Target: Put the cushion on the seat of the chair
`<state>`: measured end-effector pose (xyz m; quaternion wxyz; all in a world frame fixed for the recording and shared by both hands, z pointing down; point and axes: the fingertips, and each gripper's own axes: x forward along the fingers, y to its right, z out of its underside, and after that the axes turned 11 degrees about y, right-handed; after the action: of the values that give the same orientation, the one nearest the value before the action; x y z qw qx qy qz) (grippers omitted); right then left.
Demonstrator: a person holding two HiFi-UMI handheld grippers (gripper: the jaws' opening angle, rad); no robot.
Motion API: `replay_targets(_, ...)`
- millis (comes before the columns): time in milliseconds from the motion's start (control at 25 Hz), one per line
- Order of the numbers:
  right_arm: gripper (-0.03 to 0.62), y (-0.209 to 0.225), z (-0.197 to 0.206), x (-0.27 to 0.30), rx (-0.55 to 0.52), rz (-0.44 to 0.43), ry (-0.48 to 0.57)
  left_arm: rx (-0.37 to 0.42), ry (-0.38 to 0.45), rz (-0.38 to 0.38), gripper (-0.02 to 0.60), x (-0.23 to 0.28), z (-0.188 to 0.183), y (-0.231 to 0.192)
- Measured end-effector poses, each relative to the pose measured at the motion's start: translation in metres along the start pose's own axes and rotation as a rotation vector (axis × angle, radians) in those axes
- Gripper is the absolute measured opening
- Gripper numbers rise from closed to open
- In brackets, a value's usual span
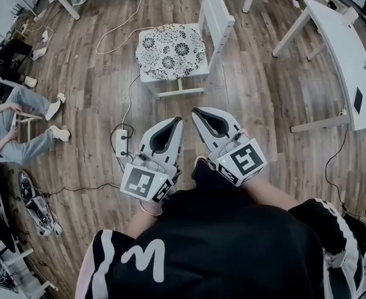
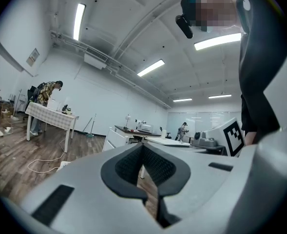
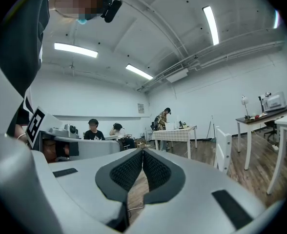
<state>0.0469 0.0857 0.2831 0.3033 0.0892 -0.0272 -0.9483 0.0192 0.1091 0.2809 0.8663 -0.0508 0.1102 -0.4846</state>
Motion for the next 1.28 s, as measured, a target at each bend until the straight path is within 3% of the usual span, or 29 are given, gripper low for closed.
replay_targets(1280,0.021,-0.212,-0.006,-0.116,-0.011,0.106,0.058,0.010,0.016,0.098,0.003,-0.211,-0.025,0.097)
